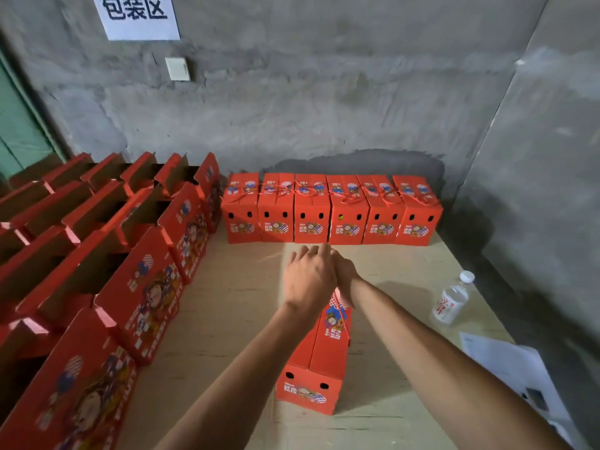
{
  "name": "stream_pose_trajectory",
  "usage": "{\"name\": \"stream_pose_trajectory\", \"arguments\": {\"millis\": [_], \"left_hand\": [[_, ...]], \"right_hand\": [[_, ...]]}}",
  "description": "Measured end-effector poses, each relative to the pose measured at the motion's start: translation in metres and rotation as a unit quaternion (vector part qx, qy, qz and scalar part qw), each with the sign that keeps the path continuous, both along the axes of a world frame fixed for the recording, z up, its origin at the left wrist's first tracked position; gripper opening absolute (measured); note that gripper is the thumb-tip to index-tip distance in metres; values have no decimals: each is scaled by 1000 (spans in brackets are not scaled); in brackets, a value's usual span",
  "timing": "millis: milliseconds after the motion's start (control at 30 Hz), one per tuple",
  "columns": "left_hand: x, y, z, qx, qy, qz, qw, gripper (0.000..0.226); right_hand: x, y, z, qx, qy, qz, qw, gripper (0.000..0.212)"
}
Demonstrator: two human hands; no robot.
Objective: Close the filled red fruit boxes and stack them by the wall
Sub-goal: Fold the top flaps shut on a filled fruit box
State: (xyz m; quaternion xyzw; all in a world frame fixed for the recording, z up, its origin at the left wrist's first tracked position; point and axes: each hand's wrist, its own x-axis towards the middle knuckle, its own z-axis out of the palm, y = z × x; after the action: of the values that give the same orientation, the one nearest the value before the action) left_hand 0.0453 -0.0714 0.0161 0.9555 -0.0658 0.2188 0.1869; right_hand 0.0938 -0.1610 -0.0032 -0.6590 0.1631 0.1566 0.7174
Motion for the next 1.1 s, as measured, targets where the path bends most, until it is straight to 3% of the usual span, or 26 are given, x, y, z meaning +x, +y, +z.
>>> {"name": "stream_pose_trajectory", "arguments": {"millis": [167, 267, 467, 700, 900, 1100], "left_hand": [[4, -6, -19, 40, 197, 19, 979, 41], [14, -11, -33, 30, 274, 13, 961, 54], [57, -45, -40, -90, 255, -10, 963, 62], [131, -122, -44, -125, 309, -22, 942, 66], [203, -205, -64, -164, 353, -16, 921, 43], [249, -283, -99, -200, 372, -7, 906, 35]], "right_hand": [[33, -2, 20, -186, -24, -39, 982, 45], [58, -17, 36, -152, -32, -87, 984, 47], [110, -69, 62, -152, -66, -112, 980, 48], [184, -153, 63, -177, -109, -118, 971, 55], [251, -238, 52, -205, -128, -135, 961, 61], [289, -301, 26, -279, -107, -97, 949, 74]]}}
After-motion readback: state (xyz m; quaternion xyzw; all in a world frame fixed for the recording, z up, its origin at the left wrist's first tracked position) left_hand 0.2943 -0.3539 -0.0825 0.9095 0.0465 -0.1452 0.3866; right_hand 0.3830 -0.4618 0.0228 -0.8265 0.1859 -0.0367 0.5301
